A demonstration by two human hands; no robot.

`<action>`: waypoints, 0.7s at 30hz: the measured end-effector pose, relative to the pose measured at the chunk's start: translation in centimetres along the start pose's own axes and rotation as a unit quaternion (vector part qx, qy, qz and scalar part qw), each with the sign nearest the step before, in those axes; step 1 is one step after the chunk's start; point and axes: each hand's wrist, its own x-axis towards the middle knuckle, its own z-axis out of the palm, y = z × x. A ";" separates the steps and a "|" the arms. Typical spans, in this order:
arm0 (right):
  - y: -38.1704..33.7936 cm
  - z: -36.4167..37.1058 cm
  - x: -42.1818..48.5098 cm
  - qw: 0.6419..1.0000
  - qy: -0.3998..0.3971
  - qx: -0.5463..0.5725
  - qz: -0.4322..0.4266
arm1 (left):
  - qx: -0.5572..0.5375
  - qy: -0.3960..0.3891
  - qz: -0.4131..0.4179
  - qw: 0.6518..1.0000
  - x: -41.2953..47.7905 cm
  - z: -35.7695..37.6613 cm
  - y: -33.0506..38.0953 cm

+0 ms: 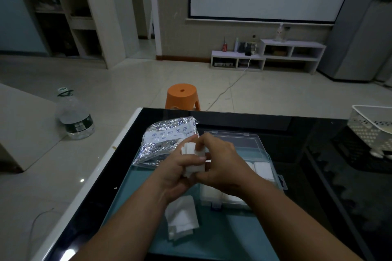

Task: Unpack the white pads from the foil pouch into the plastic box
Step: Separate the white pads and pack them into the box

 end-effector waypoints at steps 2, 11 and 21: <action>0.1 0.0 0.1 1.000 -0.002 -0.001 0.003 | -0.004 0.010 0.005 1.000 0.0 0.1 0.0; 0.0 0.3 -0.3 0.999 0.025 -0.036 -0.009 | 0.005 0.040 0.003 0.999 -0.1 0.6 0.0; 0.8 0.2 -0.2 0.999 0.018 0.030 -0.001 | -0.005 0.168 -0.003 0.986 0.4 0.6 0.4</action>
